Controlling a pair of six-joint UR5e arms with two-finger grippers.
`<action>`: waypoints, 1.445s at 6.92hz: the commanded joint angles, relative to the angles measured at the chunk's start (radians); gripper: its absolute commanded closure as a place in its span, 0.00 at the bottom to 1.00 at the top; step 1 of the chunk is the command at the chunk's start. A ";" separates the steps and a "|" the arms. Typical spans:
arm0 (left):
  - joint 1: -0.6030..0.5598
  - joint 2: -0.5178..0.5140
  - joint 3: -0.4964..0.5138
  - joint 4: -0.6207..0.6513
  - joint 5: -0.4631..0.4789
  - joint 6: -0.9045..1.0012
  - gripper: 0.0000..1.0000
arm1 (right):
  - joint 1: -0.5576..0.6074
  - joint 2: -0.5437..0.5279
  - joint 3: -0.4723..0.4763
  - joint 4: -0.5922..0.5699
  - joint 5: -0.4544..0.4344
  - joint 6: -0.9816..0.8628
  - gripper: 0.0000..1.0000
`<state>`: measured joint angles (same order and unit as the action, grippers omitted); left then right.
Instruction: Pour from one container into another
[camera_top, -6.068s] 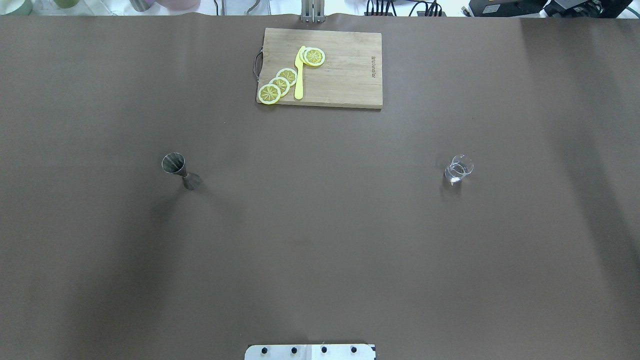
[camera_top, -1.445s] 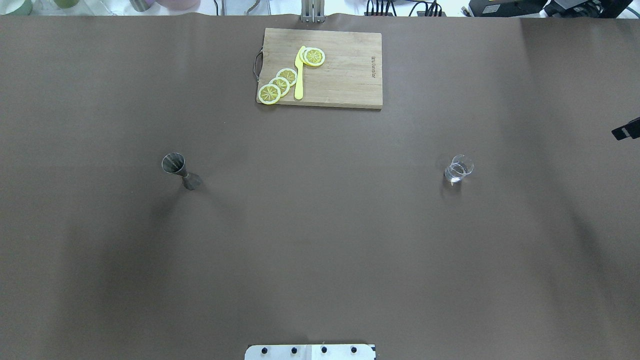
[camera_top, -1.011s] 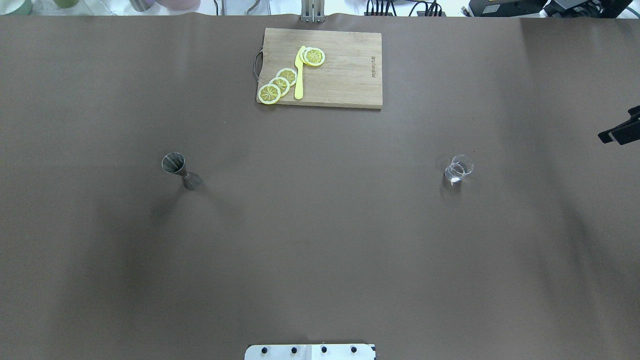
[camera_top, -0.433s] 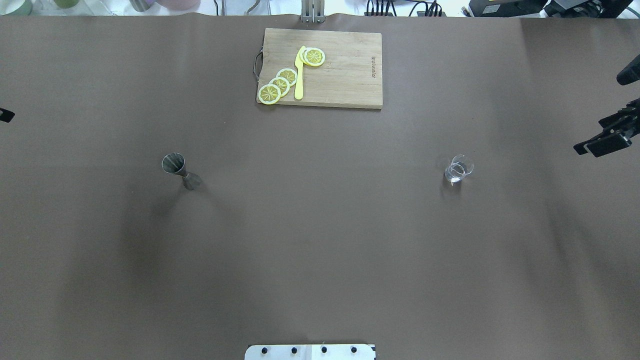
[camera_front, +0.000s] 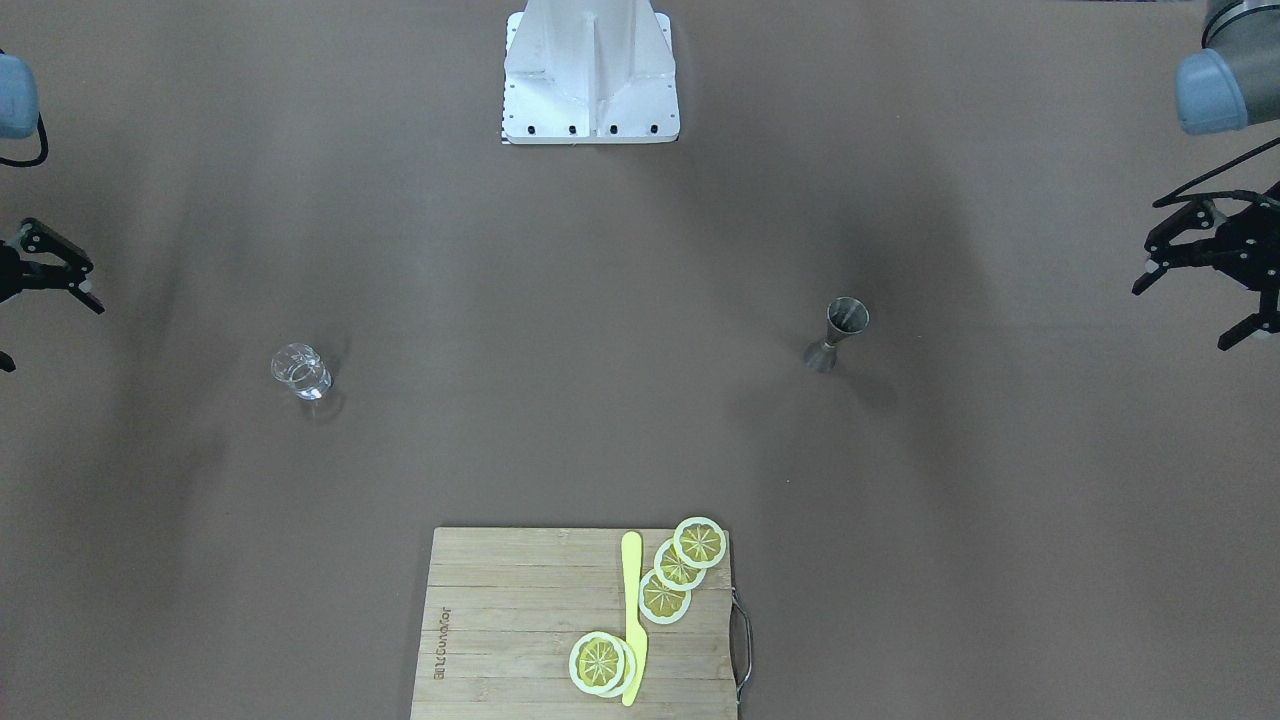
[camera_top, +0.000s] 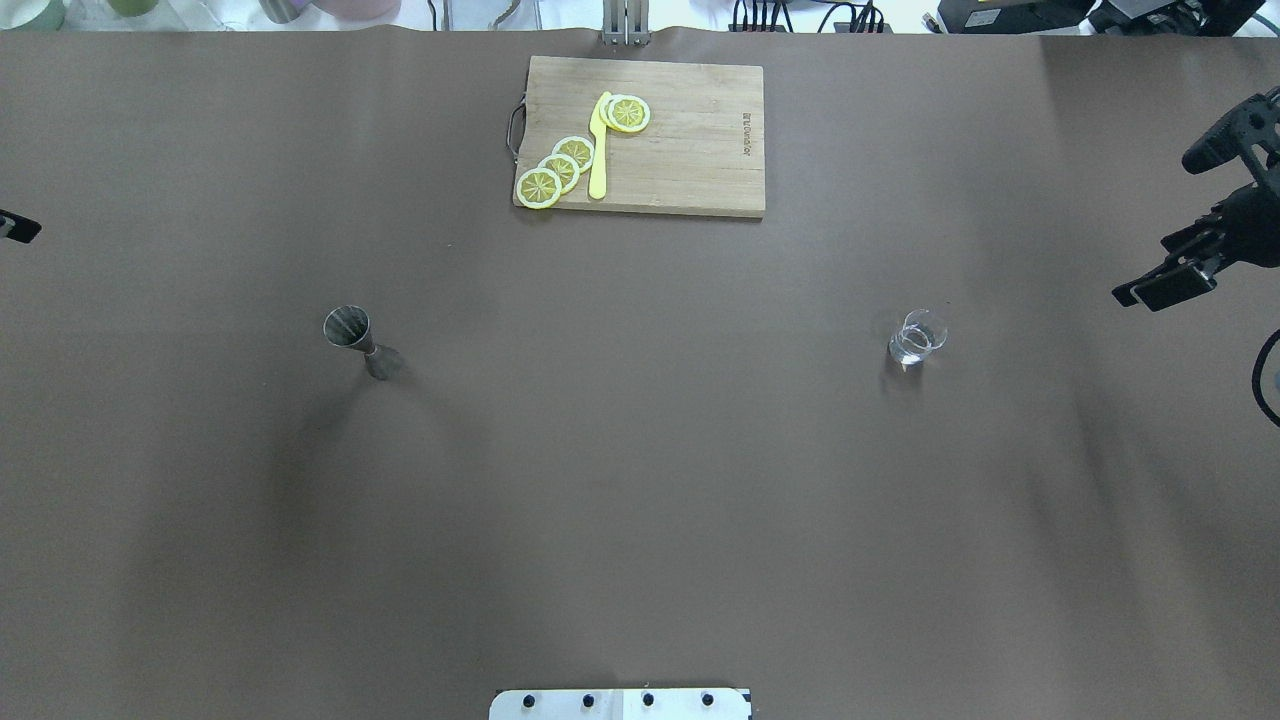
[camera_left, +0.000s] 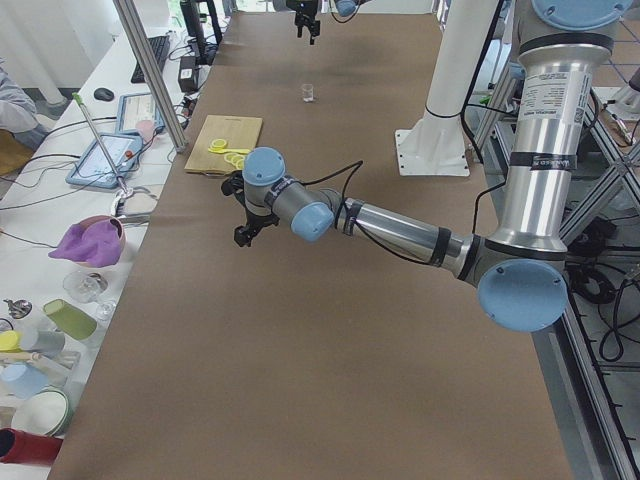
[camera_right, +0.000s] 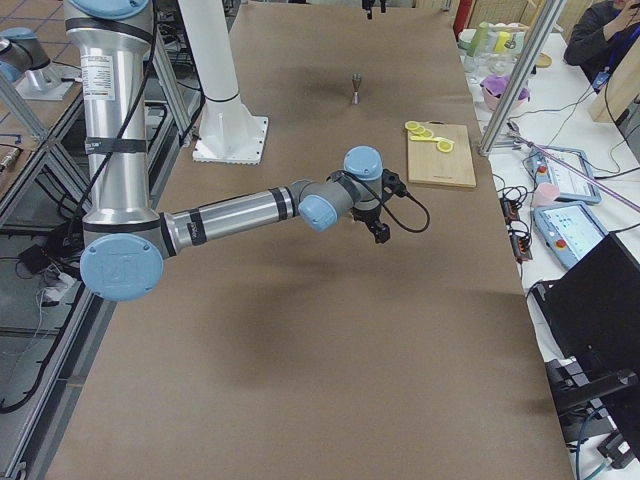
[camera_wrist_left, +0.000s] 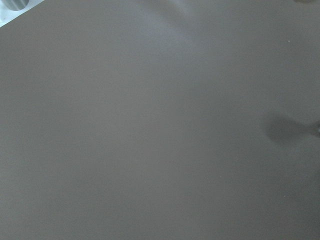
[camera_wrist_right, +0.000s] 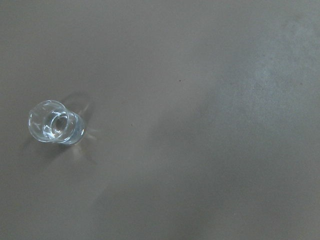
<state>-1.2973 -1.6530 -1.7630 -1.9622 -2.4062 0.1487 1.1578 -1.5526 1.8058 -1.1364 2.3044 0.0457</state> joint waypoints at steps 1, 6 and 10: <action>0.001 0.050 0.028 -0.137 0.007 0.155 0.02 | 0.031 0.017 -0.011 0.049 0.035 -0.138 0.00; 0.164 -0.014 0.276 -0.685 0.006 0.143 0.07 | 0.019 0.066 -0.104 0.089 0.097 -0.435 0.03; 0.313 -0.127 0.399 -0.878 0.001 -0.003 0.10 | -0.001 0.121 -0.190 0.248 0.167 -0.425 0.04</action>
<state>-1.0579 -1.7173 -1.4209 -2.7605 -2.4057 0.2496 1.1685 -1.4433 1.6505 -0.9458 2.4683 -0.3876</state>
